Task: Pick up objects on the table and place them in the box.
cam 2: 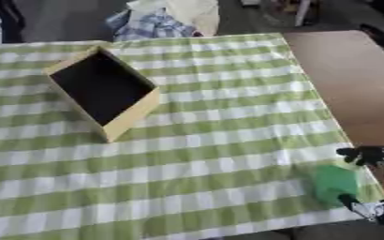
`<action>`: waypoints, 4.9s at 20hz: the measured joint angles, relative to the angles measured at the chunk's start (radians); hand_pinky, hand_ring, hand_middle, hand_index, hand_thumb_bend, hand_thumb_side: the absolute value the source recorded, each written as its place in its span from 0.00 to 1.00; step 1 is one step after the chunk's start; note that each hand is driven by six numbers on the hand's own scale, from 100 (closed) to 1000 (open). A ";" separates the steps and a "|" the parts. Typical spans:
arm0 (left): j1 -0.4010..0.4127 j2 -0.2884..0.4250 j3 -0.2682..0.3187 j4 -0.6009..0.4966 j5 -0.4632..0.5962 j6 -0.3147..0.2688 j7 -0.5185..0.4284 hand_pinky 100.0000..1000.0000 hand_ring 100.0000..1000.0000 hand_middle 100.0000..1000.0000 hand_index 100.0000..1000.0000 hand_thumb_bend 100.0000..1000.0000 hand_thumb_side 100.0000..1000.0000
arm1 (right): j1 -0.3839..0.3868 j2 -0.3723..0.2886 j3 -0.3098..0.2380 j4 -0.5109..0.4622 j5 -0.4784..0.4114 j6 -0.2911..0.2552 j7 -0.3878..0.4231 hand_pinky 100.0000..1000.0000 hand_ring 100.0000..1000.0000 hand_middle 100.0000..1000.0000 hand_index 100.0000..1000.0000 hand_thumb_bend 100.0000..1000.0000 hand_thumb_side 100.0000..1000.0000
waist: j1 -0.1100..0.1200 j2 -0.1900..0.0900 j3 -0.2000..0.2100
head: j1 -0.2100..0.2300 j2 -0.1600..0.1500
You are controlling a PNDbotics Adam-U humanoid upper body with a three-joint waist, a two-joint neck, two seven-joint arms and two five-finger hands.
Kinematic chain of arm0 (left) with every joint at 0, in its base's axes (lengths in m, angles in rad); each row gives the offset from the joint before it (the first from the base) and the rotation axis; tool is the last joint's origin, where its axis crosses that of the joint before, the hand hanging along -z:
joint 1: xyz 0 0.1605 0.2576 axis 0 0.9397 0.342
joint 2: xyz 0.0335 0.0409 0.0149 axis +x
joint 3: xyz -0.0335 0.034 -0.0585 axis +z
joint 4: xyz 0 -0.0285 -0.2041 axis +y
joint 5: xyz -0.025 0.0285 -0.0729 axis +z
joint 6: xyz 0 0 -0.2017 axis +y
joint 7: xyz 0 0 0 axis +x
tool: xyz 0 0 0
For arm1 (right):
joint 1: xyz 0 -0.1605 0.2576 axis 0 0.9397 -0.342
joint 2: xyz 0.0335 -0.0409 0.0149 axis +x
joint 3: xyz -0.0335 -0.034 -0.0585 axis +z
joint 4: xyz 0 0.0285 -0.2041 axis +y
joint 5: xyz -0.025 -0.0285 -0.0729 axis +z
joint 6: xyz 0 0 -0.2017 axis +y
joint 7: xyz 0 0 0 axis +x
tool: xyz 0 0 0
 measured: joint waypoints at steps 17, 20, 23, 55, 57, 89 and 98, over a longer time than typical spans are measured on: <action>0.000 -0.006 -0.001 0.000 0.005 0.001 -0.009 0.47 0.57 0.52 0.70 0.00 0.52 | -0.043 0.007 0.022 0.067 0.009 -0.015 0.046 0.83 0.70 0.64 0.92 0.25 0.54 | 0.002 0.006 0.010 | -0.008 -0.004; 0.000 -0.009 -0.001 0.000 0.005 -0.001 -0.012 0.48 0.57 0.52 0.70 0.00 0.52 | -0.054 0.007 0.028 0.075 0.007 -0.011 0.050 0.81 0.67 0.55 0.88 0.23 0.52 | 0.003 0.007 0.014 | -0.010 -0.007; 0.000 -0.009 -0.004 0.000 0.005 0.000 -0.013 0.47 0.57 0.52 0.70 0.00 0.52 | -0.065 0.007 0.030 0.084 0.007 -0.003 0.052 0.80 0.64 0.50 0.84 0.20 0.51 | 0.003 0.009 0.017 | -0.010 -0.008; 0.001 -0.018 -0.006 0.000 -0.003 0.005 -0.027 0.47 0.57 0.53 0.70 0.00 0.52 | -0.219 -0.111 0.028 -0.002 -0.139 0.030 -0.052 0.49 0.33 0.18 0.51 0.00 0.16 | -0.013 0.005 0.038 | -0.013 -0.008; 0.001 -0.018 -0.006 0.000 -0.003 0.005 -0.028 0.47 0.57 0.53 0.70 0.00 0.52 | -0.266 -0.132 0.045 -0.003 -0.162 0.028 -0.044 0.49 0.33 0.19 0.51 0.00 0.15 | -0.014 0.005 0.045 | -0.015 -0.008; -0.021 -0.052 -0.020 0.000 0.022 0.006 -0.056 0.48 0.56 0.53 0.70 0.00 0.52 | -1.232 0.182 0.323 0.468 -0.277 -0.039 0.267 0.45 0.33 0.18 0.51 0.00 0.18 | -0.026 0.006 0.161 | -0.061 -0.014; -0.049 -0.071 -0.027 0.000 0.030 -0.001 -0.061 0.48 0.56 0.53 0.70 0.00 0.52 | -1.320 0.354 0.313 0.637 -0.141 -0.069 0.246 0.45 0.33 0.18 0.51 0.00 0.19 | -0.038 0.028 0.207 | -0.099 -0.019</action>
